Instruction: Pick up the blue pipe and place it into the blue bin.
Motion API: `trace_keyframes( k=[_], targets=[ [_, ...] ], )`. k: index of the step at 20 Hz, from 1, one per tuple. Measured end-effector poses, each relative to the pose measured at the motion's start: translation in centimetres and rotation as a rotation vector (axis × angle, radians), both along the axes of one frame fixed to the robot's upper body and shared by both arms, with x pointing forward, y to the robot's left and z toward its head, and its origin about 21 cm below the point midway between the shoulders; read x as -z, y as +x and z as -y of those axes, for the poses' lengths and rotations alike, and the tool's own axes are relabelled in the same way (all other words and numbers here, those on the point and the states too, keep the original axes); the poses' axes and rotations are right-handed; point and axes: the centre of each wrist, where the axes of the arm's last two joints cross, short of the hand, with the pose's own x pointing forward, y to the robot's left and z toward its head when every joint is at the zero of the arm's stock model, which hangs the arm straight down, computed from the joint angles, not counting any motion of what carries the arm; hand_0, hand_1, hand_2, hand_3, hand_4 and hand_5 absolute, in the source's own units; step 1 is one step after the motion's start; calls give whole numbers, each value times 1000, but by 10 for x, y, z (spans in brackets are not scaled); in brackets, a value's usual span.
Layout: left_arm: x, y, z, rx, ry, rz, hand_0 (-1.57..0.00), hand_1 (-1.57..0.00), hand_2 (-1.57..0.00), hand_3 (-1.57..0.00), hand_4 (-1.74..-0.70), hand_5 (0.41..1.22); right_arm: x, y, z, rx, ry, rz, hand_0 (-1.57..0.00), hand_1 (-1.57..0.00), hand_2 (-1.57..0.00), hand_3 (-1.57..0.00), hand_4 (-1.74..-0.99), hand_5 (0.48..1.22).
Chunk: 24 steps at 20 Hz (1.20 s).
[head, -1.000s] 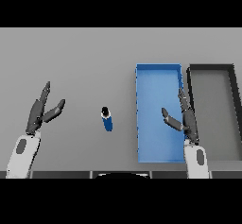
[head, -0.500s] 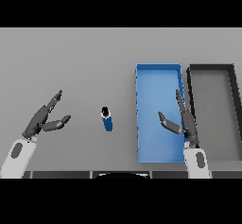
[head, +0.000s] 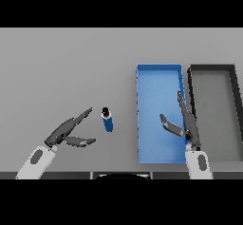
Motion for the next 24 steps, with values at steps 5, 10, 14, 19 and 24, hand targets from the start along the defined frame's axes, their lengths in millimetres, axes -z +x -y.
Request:
trace_keyframes(
  k=[5,10,14,19,24],
  targets=[
    [16,10,36,29,-34,-1,1,1,1,1,-1155,460,-2,4,-1,9,-1,-16,1,1,1,1,-1211,622],
    [27,23,66,21,-78,9,1,1,1,1,-1120,456,-3,2,4,20,-1,-21,1,1,1,1,-1211,634],
    [35,30,80,24,-21,25,1,1,1,1,-1051,418,-2,1,2,9,0,-10,1,1,1,1,-1221,645],
    [45,36,97,50,-91,8,1,0,-54,-40,-1140,502,3,-2,3,15,-12,-6,1,1,1,1,-1210,653],
    [49,35,108,15,-249,-24,-602,-752,-865,-908,-1439,910,2,0,3,18,-6,-4,1,1,1,1,-1219,657]
  ],
)
